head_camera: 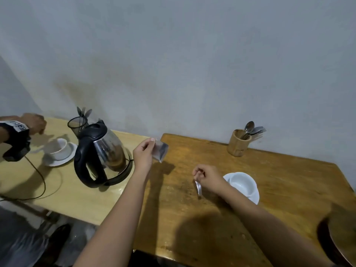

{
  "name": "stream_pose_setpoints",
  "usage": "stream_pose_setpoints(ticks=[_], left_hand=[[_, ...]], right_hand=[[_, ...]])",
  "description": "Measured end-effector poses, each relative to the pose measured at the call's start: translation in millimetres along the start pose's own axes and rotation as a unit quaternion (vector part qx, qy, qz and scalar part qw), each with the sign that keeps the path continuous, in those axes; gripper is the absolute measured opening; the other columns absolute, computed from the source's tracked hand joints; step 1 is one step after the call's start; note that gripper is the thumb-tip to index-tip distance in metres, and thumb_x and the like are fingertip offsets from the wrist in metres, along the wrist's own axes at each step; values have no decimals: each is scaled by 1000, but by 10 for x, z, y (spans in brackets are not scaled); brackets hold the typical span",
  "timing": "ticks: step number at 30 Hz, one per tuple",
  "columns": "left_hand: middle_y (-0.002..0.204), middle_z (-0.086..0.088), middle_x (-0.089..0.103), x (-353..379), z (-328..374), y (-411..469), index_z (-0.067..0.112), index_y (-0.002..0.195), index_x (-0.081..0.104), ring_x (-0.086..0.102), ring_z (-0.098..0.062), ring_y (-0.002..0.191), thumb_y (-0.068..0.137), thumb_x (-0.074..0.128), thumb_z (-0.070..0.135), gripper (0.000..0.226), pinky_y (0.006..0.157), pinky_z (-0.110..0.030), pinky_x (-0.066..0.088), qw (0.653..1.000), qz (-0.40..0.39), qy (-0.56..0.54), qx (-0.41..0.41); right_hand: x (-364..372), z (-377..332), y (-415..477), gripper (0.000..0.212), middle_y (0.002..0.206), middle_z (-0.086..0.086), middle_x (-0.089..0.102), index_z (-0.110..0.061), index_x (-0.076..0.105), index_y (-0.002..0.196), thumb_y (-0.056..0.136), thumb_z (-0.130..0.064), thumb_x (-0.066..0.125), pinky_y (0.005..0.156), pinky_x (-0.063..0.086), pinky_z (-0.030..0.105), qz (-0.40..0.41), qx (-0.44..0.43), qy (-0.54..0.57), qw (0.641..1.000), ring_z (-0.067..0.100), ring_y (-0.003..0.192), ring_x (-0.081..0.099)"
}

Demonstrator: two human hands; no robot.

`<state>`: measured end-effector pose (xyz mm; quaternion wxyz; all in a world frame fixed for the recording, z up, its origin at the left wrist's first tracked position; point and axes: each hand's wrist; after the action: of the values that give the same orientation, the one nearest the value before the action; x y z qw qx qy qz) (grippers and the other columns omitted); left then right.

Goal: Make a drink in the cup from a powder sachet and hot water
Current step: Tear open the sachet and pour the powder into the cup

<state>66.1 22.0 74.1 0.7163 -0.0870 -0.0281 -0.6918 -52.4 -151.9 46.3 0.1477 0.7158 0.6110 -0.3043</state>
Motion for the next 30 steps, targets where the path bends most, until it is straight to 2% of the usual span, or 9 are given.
stream_pose_setpoints(ticks=[4,8,15,18,20,23,26,28,30], left_hand=[[76,6,60,-163,-153,-122,9,80,65,59,5,65,92,54,10,16,56,-2,44,1000,-2,20,-11],[81,4,61,-325,-313,-173,0,102,65,55,-4,76,92,54,11,19,59,-4,45,999,-4,36,-22],[91,-11,63,-466,-429,-212,2,94,67,55,-17,85,91,56,16,18,73,-24,43,995,-16,92,-29],[89,-7,64,-390,-417,-228,6,92,67,56,-16,86,90,57,17,15,78,-28,43,995,-21,87,-46],[85,-2,64,-283,-412,-240,8,90,67,56,-16,86,90,57,17,14,78,-27,43,995,-26,81,-58],[84,4,64,-50,-398,-265,9,93,67,57,-14,86,90,57,18,14,73,-22,44,994,-45,77,-63],[89,1,63,255,-361,-344,6,99,67,55,-11,84,90,56,19,19,72,-20,44,992,-76,87,-57],[92,-3,62,481,-364,-405,0,105,65,55,-10,81,90,56,16,24,71,-18,44,990,-95,86,-57],[87,-3,62,709,-382,-474,-4,107,64,54,-6,75,90,56,13,25,64,-12,46,989,-111,78,-62]], right_hand=[[393,329,46,38,67,9,59,-17,54,60,81,9,36,39,37,11,4,128,61,990,21,63,56],[604,466,101,39,75,12,63,-19,54,57,80,6,35,54,39,21,5,166,57,984,22,71,55],[764,474,158,37,79,5,60,-18,57,62,82,6,37,58,40,22,-34,147,3,989,18,78,54],[714,456,135,24,74,-2,56,-11,66,82,82,4,47,50,33,9,-66,131,-21,989,11,70,51],[659,428,140,15,73,-4,56,-10,68,87,80,0,59,52,34,5,-39,113,26,993,10,72,52],[489,292,125,22,86,4,61,-20,61,88,75,-7,73,74,52,23,-36,94,197,975,19,86,60],[251,155,66,36,101,12,62,-7,58,108,76,-6,74,86,53,36,-46,44,249,967,21,92,63],[122,132,4,32,89,2,65,-5,57,104,77,-5,73,80,55,32,-31,25,262,964,10,81,64],[18,170,-58,17,64,-14,62,-10,57,86,78,-6,72,62,51,19,-5,10,269,963,-1,60,57]])
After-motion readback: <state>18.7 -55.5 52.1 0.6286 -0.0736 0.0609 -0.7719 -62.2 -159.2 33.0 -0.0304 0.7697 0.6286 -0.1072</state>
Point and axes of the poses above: each hand's wrist, its own y-axis towards the middle knuckle, its own x-axis out of the palm, z = x × y
